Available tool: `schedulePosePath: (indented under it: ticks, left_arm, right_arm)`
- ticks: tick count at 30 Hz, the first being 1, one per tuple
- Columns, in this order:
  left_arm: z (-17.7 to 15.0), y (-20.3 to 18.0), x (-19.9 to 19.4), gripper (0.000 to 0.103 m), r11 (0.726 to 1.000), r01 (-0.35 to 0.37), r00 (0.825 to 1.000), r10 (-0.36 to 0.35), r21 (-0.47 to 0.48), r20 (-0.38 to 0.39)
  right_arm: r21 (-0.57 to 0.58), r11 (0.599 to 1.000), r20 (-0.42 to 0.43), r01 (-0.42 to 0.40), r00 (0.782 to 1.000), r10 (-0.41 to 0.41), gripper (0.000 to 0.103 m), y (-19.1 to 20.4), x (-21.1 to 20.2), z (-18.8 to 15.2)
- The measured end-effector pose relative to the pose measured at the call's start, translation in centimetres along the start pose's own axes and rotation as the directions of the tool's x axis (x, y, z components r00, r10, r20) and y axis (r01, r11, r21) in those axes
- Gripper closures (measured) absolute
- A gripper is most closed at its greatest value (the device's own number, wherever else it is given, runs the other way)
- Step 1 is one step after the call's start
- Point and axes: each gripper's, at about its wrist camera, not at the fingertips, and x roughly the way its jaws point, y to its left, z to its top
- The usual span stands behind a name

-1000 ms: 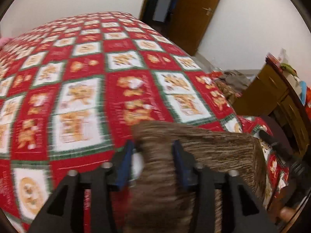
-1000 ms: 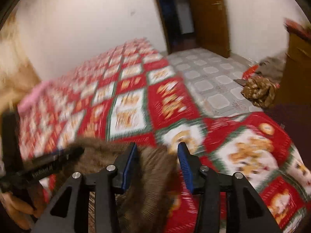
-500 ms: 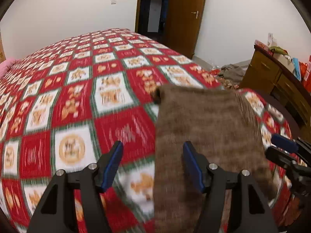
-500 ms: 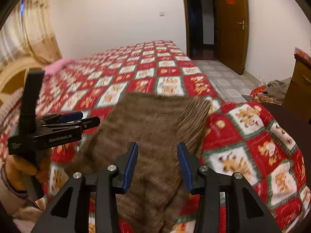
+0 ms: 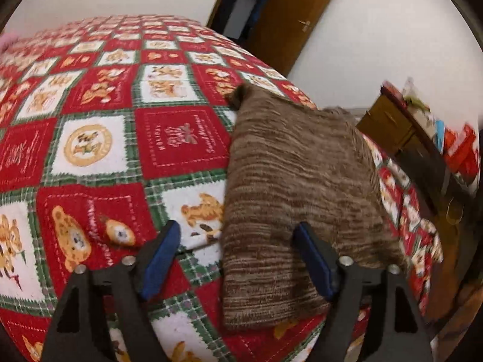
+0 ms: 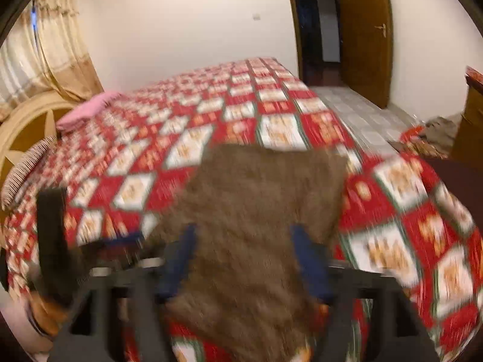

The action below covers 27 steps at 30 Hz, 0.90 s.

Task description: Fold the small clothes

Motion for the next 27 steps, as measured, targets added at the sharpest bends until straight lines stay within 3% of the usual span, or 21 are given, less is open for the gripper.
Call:
schedulePosePath:
  ticks: [2,4,6,9,11,13,15,16,18,19,21,22,24,25,27]
  left_arm:
    - [-0.1,-0.6,0.6,0.016,1.0,0.003,1.0,-0.004,0.027,0.011]
    - [-0.5,-0.6,0.6,0.021,0.999,-0.004,0.999,0.003,0.032,0.034]
    - [-0.8,-0.9,0.4,0.049,0.998,0.028,0.999,-0.031,0.054,0.041]
    - [-0.8,-0.9,0.0,0.063,0.998,0.056,0.998,-0.058,0.038,0.035]
    - [-0.6,-0.7,-0.4,0.081,0.994,0.105,0.994,-0.105,0.001,0.02]
    - [-0.5,-1.0,-1.0,0.082,0.99,0.141,0.99,-0.14,-0.029,0.006]
    - [-0.5,-1.4,-1.3,0.083,0.991,0.135,0.991,-0.135,-0.017,-0.008]
    - [-0.6,-1.5,-1.4,0.083,0.99,0.142,0.99,-0.142,-0.016,-0.011]
    - [-0.6,-1.5,-1.1,0.083,0.991,0.133,0.991,-0.133,0.006,-0.013]
    - [-0.7,-1.6,-0.9,0.083,0.992,0.124,0.992,-0.124,0.015,-0.016]
    - [-0.8,-1.3,-0.7,0.083,0.992,0.129,0.992,-0.129,0.007,-0.017]
    - [-0.7,-1.2,-0.8,0.083,0.991,0.135,0.991,-0.135,0.003,-0.014]
    - [-0.8,-1.0,-1.0,0.083,0.992,0.127,0.992,-0.126,0.01,-0.008]
    - [-0.9,-1.1,-0.8,0.083,0.993,0.116,0.993,-0.116,0.013,-0.012]
    - [-1.4,-1.1,-0.6,0.082,0.995,0.097,0.995,-0.096,0.011,-0.019]
  right_arm:
    - [-0.012,0.999,0.015,-0.037,0.999,0.037,0.021,0.6,1.7,3.0]
    - [-0.042,0.995,-0.038,-0.087,0.996,0.086,0.021,1.7,4.7,5.8]
    - [-0.099,0.993,-0.098,-0.069,0.993,0.059,0.021,3.2,8.3,8.0]
    - [-0.235,0.972,-0.18,-0.028,0.984,-0.015,0.022,5.9,13.6,10.3]
    - [-0.296,0.955,-0.236,-0.029,0.971,-0.044,0.03,7.0,16.1,10.6]
    - [-0.355,0.934,-0.294,-0.021,0.952,-0.091,0.054,8.0,18.7,10.4]
    - [-0.419,0.908,-0.38,0.006,0.907,-0.182,0.07,8.2,21.6,9.7]
    - [-0.447,0.894,-0.402,0.038,0.884,-0.238,0.072,7.8,22.6,9.2]
    - [-0.457,0.888,-0.39,0.05,0.886,-0.25,0.076,7.5,22.9,9.3]
    - [-0.418,0.907,-0.385,0.059,0.892,-0.236,0.088,6.9,22.8,9.7]
    - [-0.304,0.949,-0.358,0.08,0.914,-0.192,0.092,5.5,22.1,10.5]
    - [-0.195,0.977,-0.327,0.085,0.934,-0.146,0.092,4.0,21.4,11.0]
    - [0.023,0.997,-0.256,0.079,0.964,-0.071,0.092,1.0,20.1,11.4]
    - [0.154,0.987,-0.209,0.041,0.978,-0.008,0.092,-0.8,19.7,11.2]
    - [0.339,0.939,-0.153,-0.062,0.981,0.12,0.092,-3.0,20.2,10.1]
